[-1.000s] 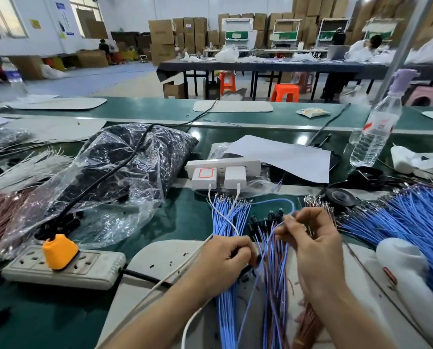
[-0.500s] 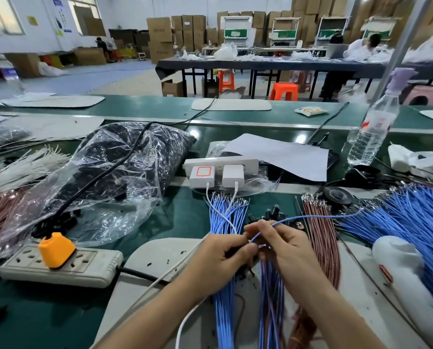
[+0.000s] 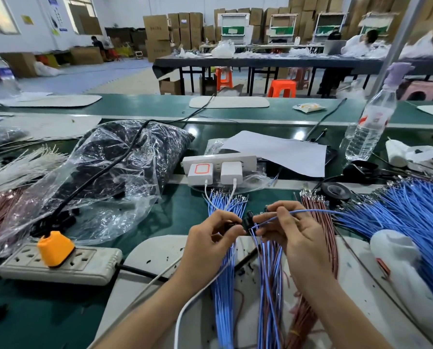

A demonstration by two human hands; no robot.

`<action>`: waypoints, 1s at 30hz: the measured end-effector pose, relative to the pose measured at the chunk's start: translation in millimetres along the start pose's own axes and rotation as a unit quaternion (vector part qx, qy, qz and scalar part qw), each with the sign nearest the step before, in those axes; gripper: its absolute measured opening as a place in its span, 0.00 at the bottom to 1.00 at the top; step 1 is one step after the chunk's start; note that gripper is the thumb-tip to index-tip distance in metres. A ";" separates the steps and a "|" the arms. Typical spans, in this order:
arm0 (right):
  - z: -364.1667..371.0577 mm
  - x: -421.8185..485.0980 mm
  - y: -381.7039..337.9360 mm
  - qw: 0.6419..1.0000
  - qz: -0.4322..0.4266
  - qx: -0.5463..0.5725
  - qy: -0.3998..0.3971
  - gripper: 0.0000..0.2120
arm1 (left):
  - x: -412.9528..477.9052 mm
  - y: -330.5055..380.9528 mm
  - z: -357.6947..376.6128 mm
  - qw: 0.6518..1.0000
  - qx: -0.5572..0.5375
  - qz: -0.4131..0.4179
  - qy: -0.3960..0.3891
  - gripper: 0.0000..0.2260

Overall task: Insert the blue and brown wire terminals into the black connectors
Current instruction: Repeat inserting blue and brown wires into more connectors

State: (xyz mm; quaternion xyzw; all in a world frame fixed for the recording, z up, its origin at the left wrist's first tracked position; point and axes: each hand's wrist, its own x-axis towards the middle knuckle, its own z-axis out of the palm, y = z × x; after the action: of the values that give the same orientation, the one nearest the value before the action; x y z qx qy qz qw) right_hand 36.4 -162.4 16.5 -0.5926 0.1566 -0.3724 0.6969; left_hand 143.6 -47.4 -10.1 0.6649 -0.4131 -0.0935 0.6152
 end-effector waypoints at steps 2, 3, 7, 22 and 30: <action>4.3 -2.1 -2.2 1.000 -0.003 0.013 -0.007 0.11 | 0.8 -1.0 -0.5 1.000 0.001 -0.002 0.013 0.02; 6.0 -2.8 -2.1 1.000 -0.010 0.007 -0.004 0.13 | 1.1 -1.2 -0.5 1.000 -0.003 -0.003 0.019 0.03; 5.3 -4.3 1.0 0.994 -0.071 -0.082 0.014 0.08 | 2.9 -4.3 -0.8 1.000 0.005 -0.012 0.022 0.12; 10.8 -11.4 -2.9 0.992 -0.100 -0.078 -0.007 0.06 | 2.0 -5.9 0.9 1.000 0.000 0.001 0.023 0.10; 8.3 -11.3 -1.0 0.986 -0.108 -0.128 0.003 0.09 | 2.3 -3.3 0.4 0.999 0.023 0.017 0.014 0.10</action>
State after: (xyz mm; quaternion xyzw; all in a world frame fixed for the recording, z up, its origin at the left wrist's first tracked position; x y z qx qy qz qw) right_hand 33.9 -148.6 17.0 -0.6894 0.1407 -0.4241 0.5701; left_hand 146.3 -49.6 -12.3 0.6734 -0.4172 -0.0641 0.6070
